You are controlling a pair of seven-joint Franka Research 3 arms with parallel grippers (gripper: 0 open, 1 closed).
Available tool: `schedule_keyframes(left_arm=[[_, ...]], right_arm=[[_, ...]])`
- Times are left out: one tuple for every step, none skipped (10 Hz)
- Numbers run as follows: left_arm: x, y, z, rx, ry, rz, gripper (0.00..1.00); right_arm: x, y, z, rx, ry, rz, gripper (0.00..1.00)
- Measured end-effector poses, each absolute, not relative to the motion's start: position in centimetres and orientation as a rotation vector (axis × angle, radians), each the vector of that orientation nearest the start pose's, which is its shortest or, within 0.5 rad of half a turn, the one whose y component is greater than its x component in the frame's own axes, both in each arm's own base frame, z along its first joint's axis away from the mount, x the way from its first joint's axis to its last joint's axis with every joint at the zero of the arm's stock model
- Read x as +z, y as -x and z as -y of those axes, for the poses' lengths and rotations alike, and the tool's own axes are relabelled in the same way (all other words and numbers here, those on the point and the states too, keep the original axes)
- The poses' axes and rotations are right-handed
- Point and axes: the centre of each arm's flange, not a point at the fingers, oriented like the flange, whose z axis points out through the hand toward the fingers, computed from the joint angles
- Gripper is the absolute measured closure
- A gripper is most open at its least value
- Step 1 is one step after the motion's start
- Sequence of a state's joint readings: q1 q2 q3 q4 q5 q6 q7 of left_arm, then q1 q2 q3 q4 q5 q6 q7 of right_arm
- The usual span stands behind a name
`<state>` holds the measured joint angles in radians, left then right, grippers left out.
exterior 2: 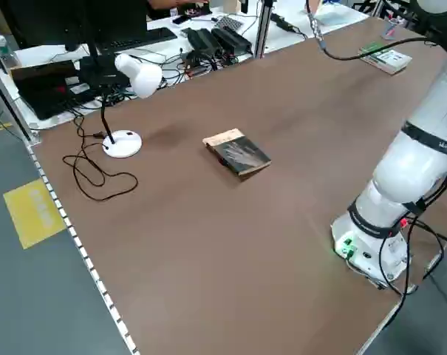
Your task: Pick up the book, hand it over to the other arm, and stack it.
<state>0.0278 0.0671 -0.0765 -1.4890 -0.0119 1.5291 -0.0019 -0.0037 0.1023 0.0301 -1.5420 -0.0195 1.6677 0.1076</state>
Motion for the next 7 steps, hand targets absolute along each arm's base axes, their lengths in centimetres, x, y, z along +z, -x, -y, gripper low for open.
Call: schedule_keyframes(left_arm=[[62.17, -57.06, 2.76, 0.043, 3.157, -0.074, 0.00], [62.17, -57.06, 2.76, 0.043, 3.157, -0.074, 0.00], [62.16, -57.06, 2.77, 0.043, 3.157, -0.075, 0.00], [62.16, -57.06, 2.78, 0.043, 3.157, -0.075, 0.00], [62.14, -57.07, 2.78, 0.044, 3.157, -0.075, 0.00], [62.09, -57.09, 2.78, 0.046, 3.157, -0.075, 0.00], [61.98, -57.13, 2.78, 0.049, 3.157, -0.075, 0.00]], right_arm=[[58.81, -59.37, -1.22, -0.039, 3.154, -0.128, 0.00], [58.82, -59.38, -1.07, -0.039, 3.155, -0.131, 0.00], [58.83, -59.39, -0.89, -0.041, 3.155, -0.136, 0.00], [58.85, -59.42, -0.70, -0.045, 3.155, -0.141, 0.00], [58.89, -59.47, -0.54, -0.052, 3.154, -0.145, 0.00], [58.93, -59.52, -0.46, -0.060, 3.154, -0.147, 0.00], [58.96, -59.55, -0.43, -0.064, 3.153, -0.147, 0.00]])
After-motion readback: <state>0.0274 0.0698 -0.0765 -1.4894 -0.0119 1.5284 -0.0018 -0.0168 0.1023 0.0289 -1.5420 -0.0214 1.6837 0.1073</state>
